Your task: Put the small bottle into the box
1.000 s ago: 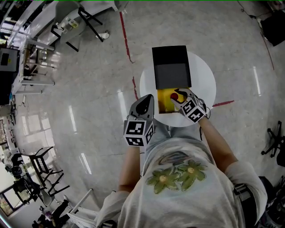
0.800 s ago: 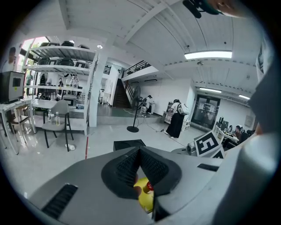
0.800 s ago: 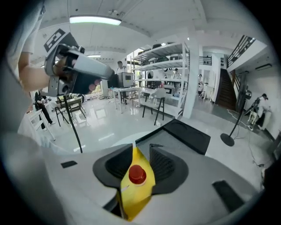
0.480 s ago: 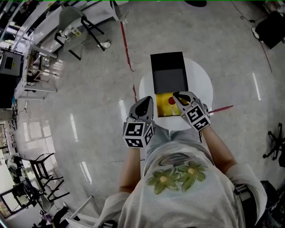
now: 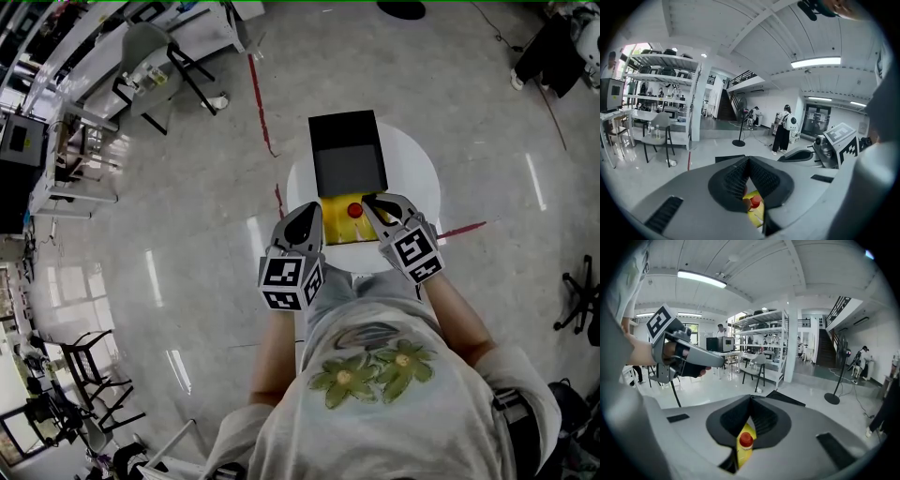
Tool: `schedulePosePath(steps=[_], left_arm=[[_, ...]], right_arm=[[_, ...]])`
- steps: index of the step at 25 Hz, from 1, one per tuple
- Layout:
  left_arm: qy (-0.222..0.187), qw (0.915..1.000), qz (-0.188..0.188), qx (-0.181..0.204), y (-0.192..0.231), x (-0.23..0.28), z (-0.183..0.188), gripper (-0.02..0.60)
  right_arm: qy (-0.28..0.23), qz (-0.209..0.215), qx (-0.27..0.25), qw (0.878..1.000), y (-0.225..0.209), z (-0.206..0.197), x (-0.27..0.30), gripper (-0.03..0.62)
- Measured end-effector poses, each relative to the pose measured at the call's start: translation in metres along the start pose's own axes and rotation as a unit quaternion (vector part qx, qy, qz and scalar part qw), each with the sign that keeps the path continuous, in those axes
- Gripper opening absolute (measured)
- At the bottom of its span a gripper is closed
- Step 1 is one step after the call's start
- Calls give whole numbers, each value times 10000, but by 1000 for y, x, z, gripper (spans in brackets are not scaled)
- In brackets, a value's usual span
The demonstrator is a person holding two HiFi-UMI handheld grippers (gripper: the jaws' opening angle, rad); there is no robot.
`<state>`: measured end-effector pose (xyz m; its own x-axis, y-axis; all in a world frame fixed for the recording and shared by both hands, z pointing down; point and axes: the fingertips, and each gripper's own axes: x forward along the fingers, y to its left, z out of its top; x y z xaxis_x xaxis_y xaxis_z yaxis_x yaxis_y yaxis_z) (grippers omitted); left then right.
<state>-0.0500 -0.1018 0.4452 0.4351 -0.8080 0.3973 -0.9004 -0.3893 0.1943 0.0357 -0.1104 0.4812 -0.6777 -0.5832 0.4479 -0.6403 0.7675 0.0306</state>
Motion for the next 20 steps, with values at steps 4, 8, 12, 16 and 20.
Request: schedulePosePath(steps=[4, 8, 12, 16, 20], left_arm=[[-28, 10000, -57, 26, -9, -8, -1, 5], [-56, 9999, -99, 44, -15, -12, -1, 5], [-74, 9999, -130, 75, -21, -13, 0, 5], [-126, 9997, -163, 98, -21, -16, 4, 5], [-147, 9996, -199, 107, -19, -16, 9, 5]], right_arm=[[-73, -41, 37, 10000, 7, 3, -13, 3], [-148, -78, 48, 9998, 10, 7, -20, 2], [-199, -91, 43, 9998, 11, 10, -26, 2], [-231, -88, 15, 9997, 13, 14, -27, 2], [-235, -107, 6, 9997, 12, 20, -25, 3]])
